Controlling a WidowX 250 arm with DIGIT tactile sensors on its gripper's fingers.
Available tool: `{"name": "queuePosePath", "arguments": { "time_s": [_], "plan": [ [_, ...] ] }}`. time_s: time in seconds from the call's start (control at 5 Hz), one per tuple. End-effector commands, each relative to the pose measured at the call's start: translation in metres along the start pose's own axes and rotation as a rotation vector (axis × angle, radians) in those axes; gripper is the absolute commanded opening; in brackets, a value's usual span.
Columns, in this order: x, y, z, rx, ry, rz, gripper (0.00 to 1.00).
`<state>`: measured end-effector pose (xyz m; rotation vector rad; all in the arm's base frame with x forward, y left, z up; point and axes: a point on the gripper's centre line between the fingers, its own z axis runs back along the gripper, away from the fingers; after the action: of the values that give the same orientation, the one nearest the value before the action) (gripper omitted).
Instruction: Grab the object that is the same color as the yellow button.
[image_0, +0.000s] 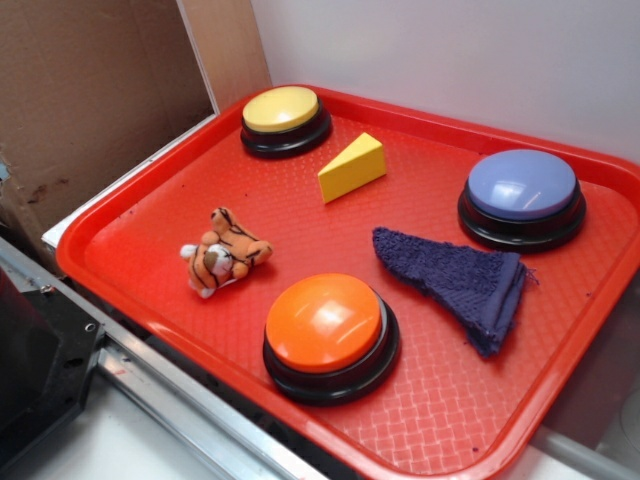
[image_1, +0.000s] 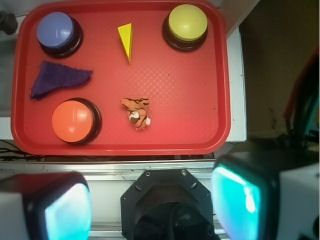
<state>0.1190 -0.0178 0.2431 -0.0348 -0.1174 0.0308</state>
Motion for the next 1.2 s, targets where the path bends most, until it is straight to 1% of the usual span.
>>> {"name": "queuePosePath", "arguments": {
  "time_s": [0.0, 0.2, 0.4, 0.8, 1.0],
  "plan": [
    [0.0, 0.0, 0.0, 0.0, 0.0, 0.0, 1.0],
    [0.046, 0.003, -0.023, -0.014, 0.054, -0.003, 1.0],
    [0.084, 0.004, -0.066, 0.024, 0.179, -0.029, 1.0],
    [0.108, 0.018, -0.148, 0.085, 0.308, -0.06, 1.0],
    [0.114, 0.017, -0.18, 0.091, 0.319, -0.085, 1.0]
  ]
}}
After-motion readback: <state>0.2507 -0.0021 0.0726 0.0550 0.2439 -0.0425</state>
